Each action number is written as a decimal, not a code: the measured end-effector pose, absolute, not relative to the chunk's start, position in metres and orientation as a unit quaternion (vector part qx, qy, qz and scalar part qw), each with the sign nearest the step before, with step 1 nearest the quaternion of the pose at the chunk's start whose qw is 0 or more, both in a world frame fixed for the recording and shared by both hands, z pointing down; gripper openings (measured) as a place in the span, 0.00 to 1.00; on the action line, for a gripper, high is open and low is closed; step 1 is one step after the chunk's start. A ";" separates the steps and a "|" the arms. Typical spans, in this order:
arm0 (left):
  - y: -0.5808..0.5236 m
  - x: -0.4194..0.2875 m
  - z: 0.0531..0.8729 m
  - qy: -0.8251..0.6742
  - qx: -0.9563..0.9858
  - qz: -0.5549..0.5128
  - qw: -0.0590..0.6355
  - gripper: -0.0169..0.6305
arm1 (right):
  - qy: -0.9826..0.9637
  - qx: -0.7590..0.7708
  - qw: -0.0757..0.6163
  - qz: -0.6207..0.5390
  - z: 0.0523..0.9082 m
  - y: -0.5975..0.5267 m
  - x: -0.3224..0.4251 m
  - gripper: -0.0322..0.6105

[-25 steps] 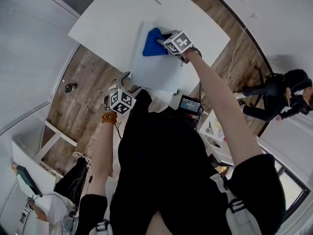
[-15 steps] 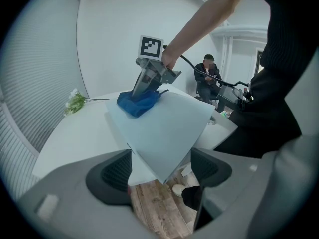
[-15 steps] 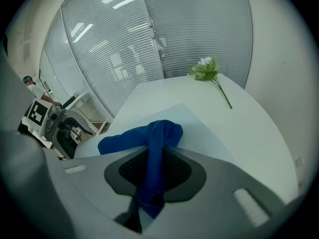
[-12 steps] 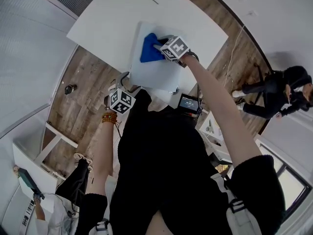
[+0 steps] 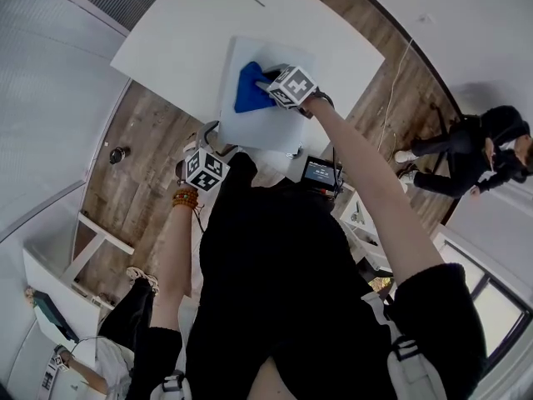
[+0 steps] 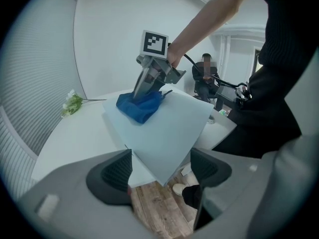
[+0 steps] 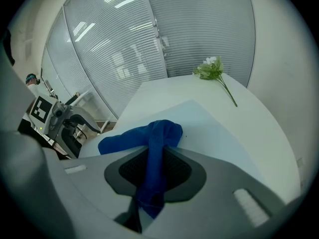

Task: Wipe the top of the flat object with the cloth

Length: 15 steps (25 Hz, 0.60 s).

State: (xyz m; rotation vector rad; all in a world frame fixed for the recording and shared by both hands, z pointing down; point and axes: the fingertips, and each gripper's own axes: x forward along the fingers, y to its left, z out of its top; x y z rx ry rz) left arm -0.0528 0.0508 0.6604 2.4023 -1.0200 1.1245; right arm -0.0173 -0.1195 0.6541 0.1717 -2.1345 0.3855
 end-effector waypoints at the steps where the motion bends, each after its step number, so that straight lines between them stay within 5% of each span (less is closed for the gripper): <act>1: 0.051 -0.053 0.661 -0.354 0.836 0.392 0.149 0.60 | -0.869 0.070 0.464 0.157 0.654 -0.117 -0.018 0.21; 15: 0.049 -0.050 0.660 -0.347 0.838 0.395 0.144 0.60 | -0.872 0.035 0.464 0.153 0.652 -0.081 -0.018 0.21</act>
